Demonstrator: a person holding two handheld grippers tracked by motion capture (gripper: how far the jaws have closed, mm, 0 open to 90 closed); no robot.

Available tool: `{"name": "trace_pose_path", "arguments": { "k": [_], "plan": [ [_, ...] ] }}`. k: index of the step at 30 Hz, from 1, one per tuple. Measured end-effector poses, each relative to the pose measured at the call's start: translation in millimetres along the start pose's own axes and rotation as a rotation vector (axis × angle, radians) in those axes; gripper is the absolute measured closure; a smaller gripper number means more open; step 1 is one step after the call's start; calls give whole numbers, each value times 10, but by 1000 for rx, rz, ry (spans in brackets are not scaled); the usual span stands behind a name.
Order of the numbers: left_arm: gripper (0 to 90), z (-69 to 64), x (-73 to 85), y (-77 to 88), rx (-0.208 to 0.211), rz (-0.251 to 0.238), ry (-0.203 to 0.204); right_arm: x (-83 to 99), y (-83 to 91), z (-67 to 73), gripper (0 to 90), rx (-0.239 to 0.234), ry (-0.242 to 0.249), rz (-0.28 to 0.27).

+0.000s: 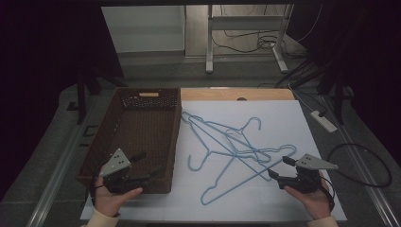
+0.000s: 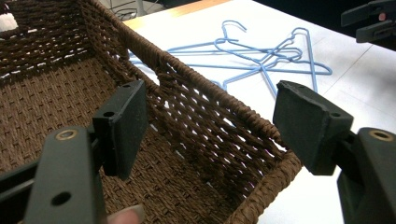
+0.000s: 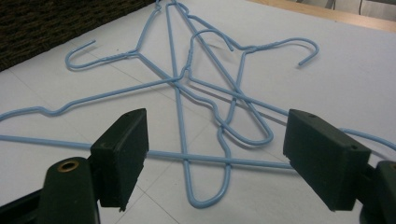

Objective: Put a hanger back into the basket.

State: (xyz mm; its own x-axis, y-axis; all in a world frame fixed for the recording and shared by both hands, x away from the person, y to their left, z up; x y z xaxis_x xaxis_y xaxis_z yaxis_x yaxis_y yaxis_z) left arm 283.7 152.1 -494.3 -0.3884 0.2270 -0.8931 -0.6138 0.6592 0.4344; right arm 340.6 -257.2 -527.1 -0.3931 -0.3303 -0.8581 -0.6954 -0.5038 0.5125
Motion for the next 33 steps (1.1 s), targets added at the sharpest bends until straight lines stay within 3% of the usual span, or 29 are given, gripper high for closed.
{"name": "trace_pose_path", "arguments": {
  "k": [18, 27, 33],
  "plan": [
    [279, -1, -11, 8, -1, -1, -1, -247, -131, 84, 246, -14, 27, 29],
    [279, -2, -5, -2, 0, 4, -2, -380, -307, 82, 254, -36, -3, 48],
    [279, -3, -10, 1, 1, 2, -2, -472, -448, 126, 261, -41, 9, 76]
  ]
}}
Point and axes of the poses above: each handheld gripper's, and its own axes: y roughly backward along the jaws, x roughly out of its underside, z roughly to its left, the point moved 10 cm from there along -y, roughly forward along the jaws, and after that the axes turned 4 degrees about x, right-handed, at the moved point
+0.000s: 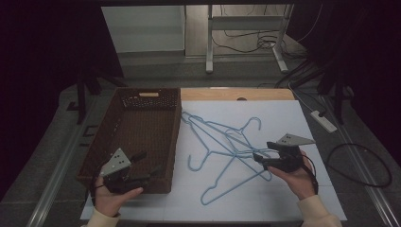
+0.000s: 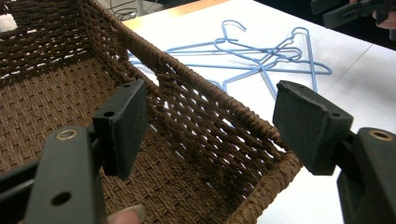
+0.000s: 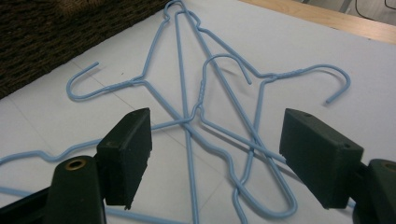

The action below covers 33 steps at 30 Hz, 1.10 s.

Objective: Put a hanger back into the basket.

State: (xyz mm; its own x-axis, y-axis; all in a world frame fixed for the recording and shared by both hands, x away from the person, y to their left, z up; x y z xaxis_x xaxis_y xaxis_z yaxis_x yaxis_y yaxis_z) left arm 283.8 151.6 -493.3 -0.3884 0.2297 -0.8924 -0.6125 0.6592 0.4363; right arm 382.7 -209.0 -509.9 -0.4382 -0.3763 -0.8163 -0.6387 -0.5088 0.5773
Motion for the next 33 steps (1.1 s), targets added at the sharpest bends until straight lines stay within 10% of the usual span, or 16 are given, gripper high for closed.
{"name": "trace_pose_path", "arguments": {
  "k": [33],
  "plan": [
    [279, 14, -12, 19, 1, 2, 6, -126, -966, 134, 349, -2, 39, 237]
  ]
}}
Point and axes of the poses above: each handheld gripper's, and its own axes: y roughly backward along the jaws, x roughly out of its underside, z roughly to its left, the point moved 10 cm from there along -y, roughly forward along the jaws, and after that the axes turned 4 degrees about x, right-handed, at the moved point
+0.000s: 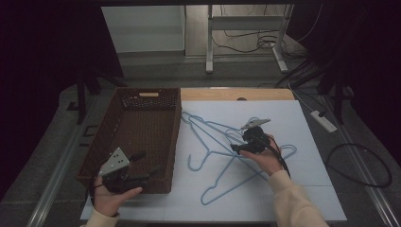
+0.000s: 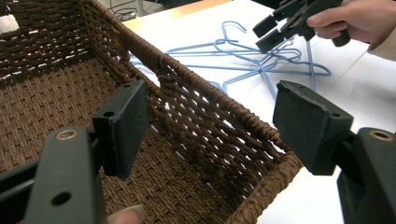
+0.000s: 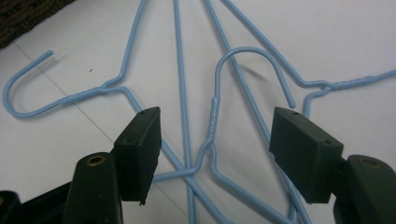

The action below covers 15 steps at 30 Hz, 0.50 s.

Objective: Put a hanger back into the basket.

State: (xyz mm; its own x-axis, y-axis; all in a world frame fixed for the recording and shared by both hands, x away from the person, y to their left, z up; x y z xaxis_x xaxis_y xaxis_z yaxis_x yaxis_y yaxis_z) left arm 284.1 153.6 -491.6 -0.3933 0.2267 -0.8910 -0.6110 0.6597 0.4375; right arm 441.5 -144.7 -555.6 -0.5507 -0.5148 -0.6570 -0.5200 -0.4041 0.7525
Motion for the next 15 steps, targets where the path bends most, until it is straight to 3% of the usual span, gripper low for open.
{"name": "trace_pose_path", "arguments": {
  "k": [15],
  "plan": [
    [277, -11, 22, 5, 4, 6, 5, -3, -343, -4, 503, 0, -6, 112]
  ]
}}
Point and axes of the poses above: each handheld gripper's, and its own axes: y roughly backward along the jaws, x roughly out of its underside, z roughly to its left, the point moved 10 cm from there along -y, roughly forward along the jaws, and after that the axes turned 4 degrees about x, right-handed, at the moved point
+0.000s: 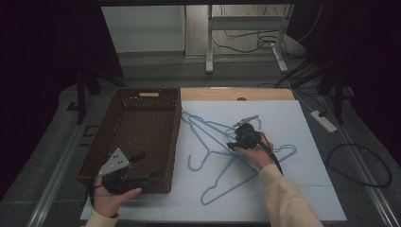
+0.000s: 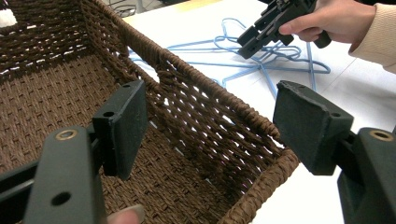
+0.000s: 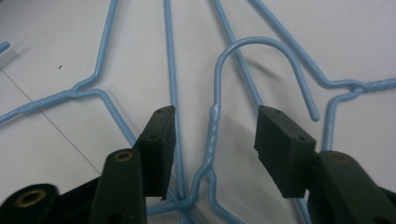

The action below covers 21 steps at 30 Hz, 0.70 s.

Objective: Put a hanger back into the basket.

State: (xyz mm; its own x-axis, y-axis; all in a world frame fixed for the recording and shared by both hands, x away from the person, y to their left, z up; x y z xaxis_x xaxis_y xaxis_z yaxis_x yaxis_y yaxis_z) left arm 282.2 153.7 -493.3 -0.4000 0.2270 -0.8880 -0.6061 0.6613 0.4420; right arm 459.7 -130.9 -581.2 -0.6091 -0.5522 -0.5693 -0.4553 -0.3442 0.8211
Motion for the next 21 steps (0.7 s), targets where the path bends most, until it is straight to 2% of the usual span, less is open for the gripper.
{"name": "trace_pose_path", "arguments": {
  "k": [2, 8, 9, 13, 15, 17, 18, 21],
  "plan": [
    [277, -1, 2, 0, 0, 1, 0, 2, -16, 4, 519, -3, -1, 3],
    [277, -6, 0, 8, 1, -1, 1, 34, -98, 14, 656, -8, -2, 34],
    [276, -6, 0, 8, 1, -1, 1, 34, -98, 14, 656, -8, -2, 34],
    [276, -10, -2, 6, 2, -1, -1, 48, -113, 33, 782, 5, -2, 49],
    [276, -10, 0, 3, 2, 1, -1, 55, -107, 24, 829, 13, -27, 54],
    [276, -12, 2, -1, 2, 2, -1, 44, -78, 18, 845, 9, -59, 36],
    [276, -13, 2, -2, 2, 2, 1, 44, -78, 18, 845, 9, -59, 36],
    [276, -11, 3, 2, 1, 2, 0, 1, 13, 15, 858, 10, -63, -10]
  ]
}}
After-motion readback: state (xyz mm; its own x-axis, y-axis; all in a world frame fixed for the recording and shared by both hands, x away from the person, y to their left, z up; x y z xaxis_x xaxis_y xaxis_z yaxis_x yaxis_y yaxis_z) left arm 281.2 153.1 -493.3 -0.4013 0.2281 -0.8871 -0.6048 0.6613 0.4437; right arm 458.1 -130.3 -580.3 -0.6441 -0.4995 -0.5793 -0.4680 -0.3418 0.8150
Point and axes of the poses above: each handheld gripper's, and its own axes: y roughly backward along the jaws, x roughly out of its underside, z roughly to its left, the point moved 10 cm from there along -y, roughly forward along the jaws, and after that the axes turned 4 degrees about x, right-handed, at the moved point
